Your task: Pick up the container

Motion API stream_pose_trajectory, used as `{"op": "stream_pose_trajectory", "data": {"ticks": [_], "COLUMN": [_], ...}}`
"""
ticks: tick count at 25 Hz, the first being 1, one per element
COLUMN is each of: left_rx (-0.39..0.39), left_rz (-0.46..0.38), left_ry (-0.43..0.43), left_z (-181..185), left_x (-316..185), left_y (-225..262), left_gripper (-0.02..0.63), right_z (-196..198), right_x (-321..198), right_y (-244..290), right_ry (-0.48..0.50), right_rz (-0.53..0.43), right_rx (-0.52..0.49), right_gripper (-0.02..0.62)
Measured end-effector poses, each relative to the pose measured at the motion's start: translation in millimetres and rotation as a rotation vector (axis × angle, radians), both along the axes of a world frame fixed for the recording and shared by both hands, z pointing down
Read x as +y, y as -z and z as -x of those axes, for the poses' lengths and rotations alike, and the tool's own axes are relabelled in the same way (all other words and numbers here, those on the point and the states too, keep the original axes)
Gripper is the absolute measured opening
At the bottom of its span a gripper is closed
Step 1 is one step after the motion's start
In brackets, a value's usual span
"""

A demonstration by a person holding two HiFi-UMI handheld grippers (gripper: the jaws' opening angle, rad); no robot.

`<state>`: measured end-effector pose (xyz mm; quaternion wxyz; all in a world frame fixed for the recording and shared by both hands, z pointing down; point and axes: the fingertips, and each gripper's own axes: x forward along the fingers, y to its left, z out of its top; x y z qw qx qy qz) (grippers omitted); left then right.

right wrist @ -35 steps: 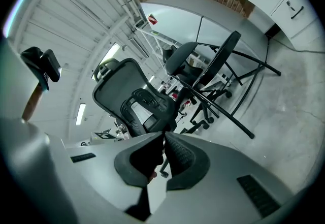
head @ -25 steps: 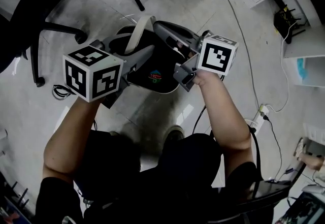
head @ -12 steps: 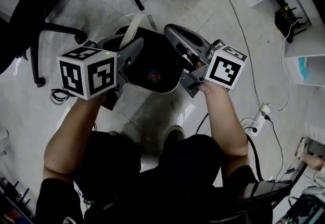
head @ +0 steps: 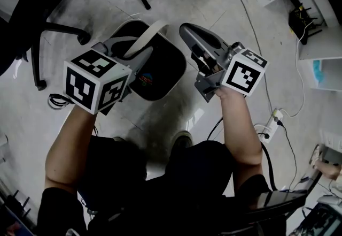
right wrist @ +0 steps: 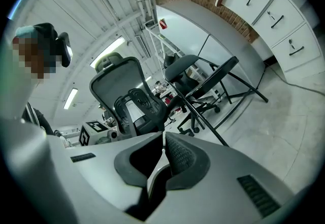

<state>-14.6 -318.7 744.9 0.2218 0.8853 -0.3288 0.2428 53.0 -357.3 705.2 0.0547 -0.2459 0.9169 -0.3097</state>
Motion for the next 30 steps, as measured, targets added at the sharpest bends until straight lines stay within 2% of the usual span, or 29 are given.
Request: {"op": "stream_pose_trajectory", "data": {"ticks": [5,13,19,23,26,28,30], "left_rx": [0.042,0.035,0.02,0.012,-0.02,-0.009,-0.011], "left_rz": [0.004,-0.006,0.036,0.065,0.053,0.037,0.058], "left_ry": [-0.016,-0.043,-0.047,-0.003,-0.009,0.015,0.036], "left_z": [7.7,13.5,23.2,35.3,38.2,37.2,37.7], "left_x": [5.3,14.5,23.2,22.2,28.9,35.1,46.0], "left_y": [7.0,12.1,6.7,7.3,18.1,27.1,34.3], "left_gripper": [0.078,0.078,0.078,0.078,0.078,0.078,0.077], "right_z": [-0.2,5.5,10.8,3.9,4.3,4.5,3.2], "right_x": [1.8,2.0,-0.8,-2.1,6.7,12.2,19.5], "right_y": [3.5,-3.1,-1.1,21.5,47.9,69.5,93.5], "right_ry": [0.0,-0.015,-0.051,-0.113,-0.11,-0.102,-0.1], "right_rz": [-0.028,-0.126,-0.126,-0.104,-0.093,-0.091,-0.088], "right_rx": [0.02,0.166,0.225,0.231,0.249,0.256,0.259], "right_gripper": [0.018,0.018,0.018,0.018,0.018,0.018,0.018]}}
